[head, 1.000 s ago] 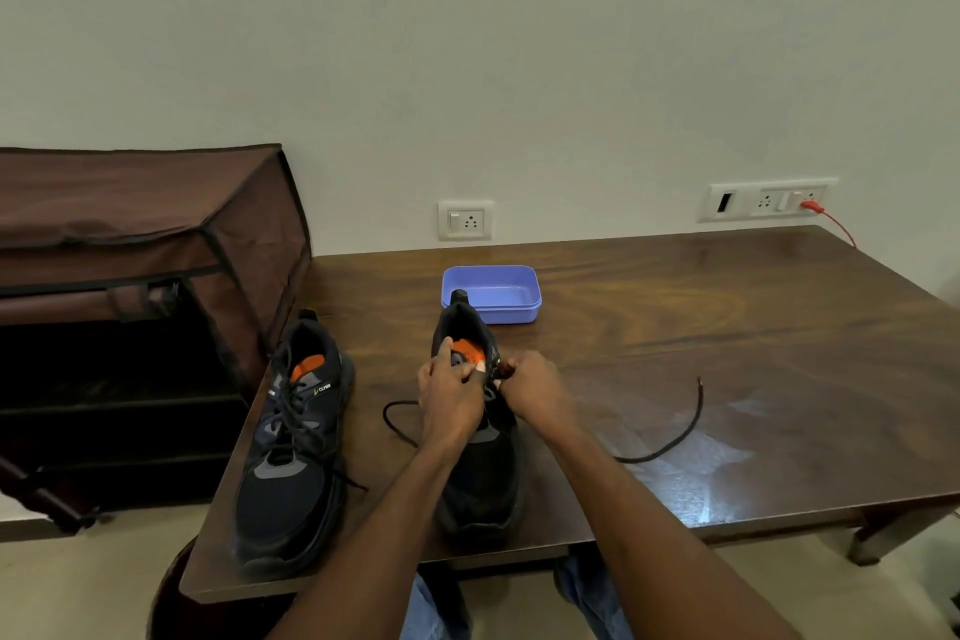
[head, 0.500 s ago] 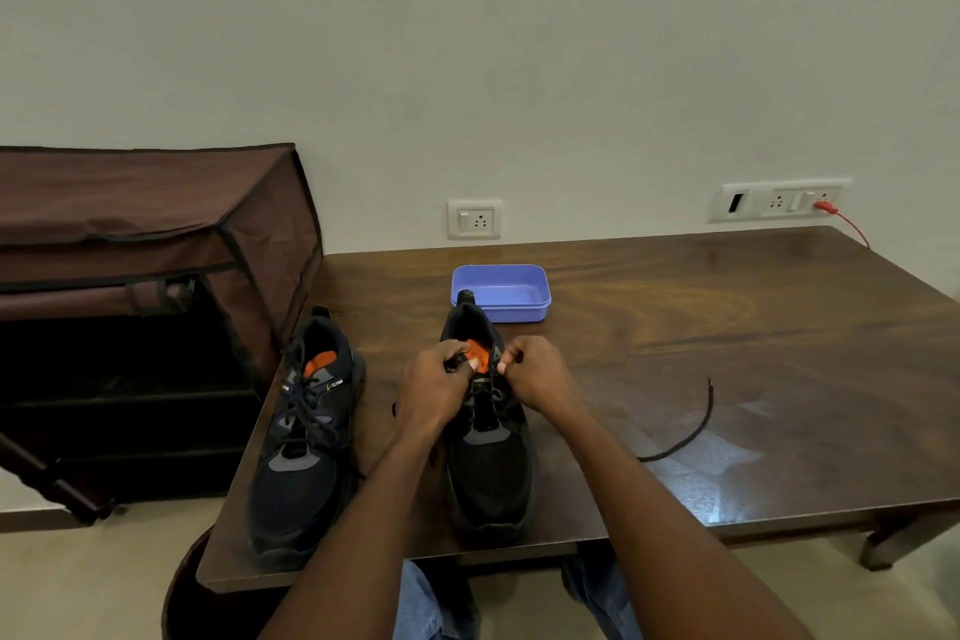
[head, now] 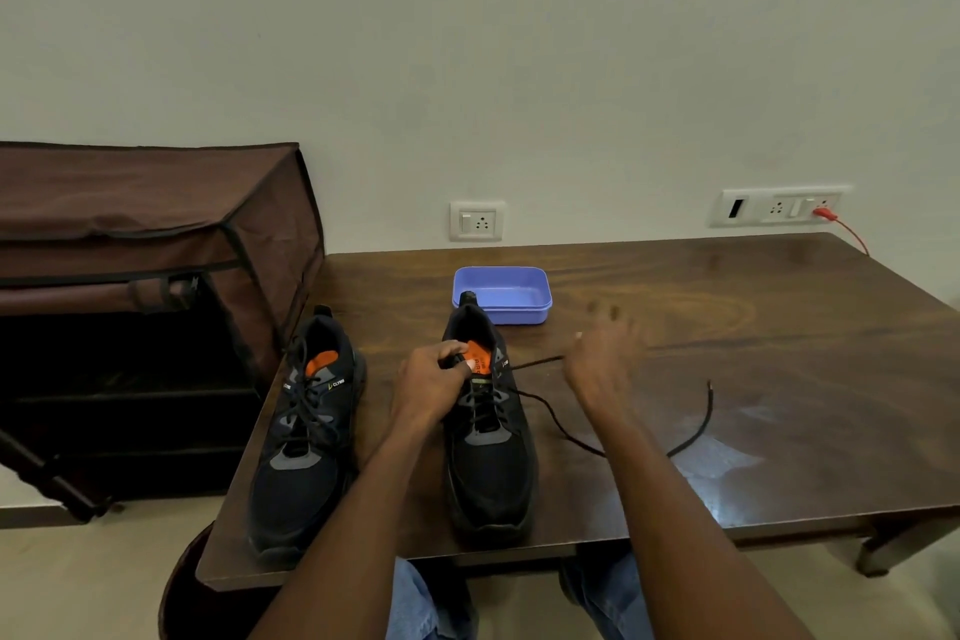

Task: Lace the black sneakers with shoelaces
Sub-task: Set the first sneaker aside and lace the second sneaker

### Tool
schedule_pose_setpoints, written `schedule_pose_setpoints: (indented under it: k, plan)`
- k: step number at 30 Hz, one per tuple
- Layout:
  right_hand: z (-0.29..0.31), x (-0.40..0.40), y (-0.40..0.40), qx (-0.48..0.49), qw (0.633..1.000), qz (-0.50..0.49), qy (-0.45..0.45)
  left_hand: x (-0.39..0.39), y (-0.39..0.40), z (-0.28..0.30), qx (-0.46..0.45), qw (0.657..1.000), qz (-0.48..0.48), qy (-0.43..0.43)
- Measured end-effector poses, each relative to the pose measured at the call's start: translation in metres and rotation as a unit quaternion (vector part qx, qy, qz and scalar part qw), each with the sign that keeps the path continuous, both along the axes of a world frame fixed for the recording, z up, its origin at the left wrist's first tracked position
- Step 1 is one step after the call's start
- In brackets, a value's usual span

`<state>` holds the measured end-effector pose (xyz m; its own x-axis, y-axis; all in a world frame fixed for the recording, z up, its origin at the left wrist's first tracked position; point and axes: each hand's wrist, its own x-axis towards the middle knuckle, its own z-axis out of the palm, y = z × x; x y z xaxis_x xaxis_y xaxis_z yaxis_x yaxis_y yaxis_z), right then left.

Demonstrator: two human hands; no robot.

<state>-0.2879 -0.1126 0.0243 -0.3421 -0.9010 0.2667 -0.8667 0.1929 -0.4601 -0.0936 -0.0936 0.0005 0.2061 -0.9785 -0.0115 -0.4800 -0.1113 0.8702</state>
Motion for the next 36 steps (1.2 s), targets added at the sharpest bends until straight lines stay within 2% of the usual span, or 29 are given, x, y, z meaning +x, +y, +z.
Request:
schedule_pose_setpoints:
  k: [2, 3, 4, 6, 9, 11, 13, 15, 17, 19, 21, 22, 24, 30, 36]
  plan:
    - [0.001, 0.025, 0.004, 0.074, 0.978, 0.184, -0.060, 0.000, 0.001, 0.001, -0.001, 1.000, 0.000, 0.006]
    - [0.001, 0.034, 0.007, 0.130, 0.961, 0.234, -0.066, -0.001, 0.001, 0.002, -0.002, 1.000, 0.000, 0.006]
    - [0.002, 0.040, 0.009, 0.168, 0.952, 0.253, -0.043, -0.001, 0.002, 0.002, -0.001, 1.000, -0.001, 0.002]
    - [0.004, 0.042, 0.008, 0.184, 0.951, 0.249, -0.021, -0.001, 0.002, 0.002, -0.001, 1.000, -0.001, -0.003]
    - [0.007, 0.021, 0.006, 0.111, 0.978, 0.168, -0.053, -0.001, 0.003, 0.004, 0.005, 1.000, 0.005, -0.004]
    - [0.009, 0.000, 0.001, 0.015, 0.999, 0.026, -0.033, 0.000, 0.002, 0.003, 0.007, 1.000, 0.007, 0.007]
    - [0.012, -0.016, 0.004, -0.034, 0.993, -0.113, 0.011, 0.000, 0.005, 0.004, 0.008, 1.000, 0.001, 0.011]
    - [0.013, -0.020, 0.006, -0.030, 0.985, -0.165, 0.035, 0.001, 0.005, 0.004, 0.010, 1.000, 0.000, 0.010]
    - [0.010, -0.014, 0.005, -0.007, 0.992, -0.103, 0.079, 0.000, 0.006, 0.004, 0.006, 1.000, 0.001, 0.007]
    - [0.004, 0.002, 0.004, 0.016, 0.995, 0.077, 0.067, -0.001, 0.006, 0.005, 0.005, 1.000, 0.000, 0.000]
    - [0.000, 0.021, 0.008, 0.092, 0.970, 0.224, 0.035, -0.002, 0.007, 0.006, 0.008, 1.000, -0.009, -0.012]
    - [-0.002, 0.028, 0.010, 0.126, 0.958, 0.254, 0.044, -0.002, 0.008, 0.007, 0.010, 1.000, -0.015, -0.018]
    - [-0.002, 0.031, 0.010, 0.160, 0.949, 0.263, 0.068, -0.002, 0.009, 0.009, 0.006, 1.000, -0.017, -0.024]
    - [0.008, 0.023, 0.013, 0.159, 0.959, 0.223, 0.072, -0.001, 0.008, 0.008, 0.010, 1.000, -0.016, -0.024]
    - [0.008, 0.028, 0.015, 0.202, 0.950, 0.237, -0.010, 0.000, 0.010, 0.007, 0.010, 0.999, -0.041, -0.028]
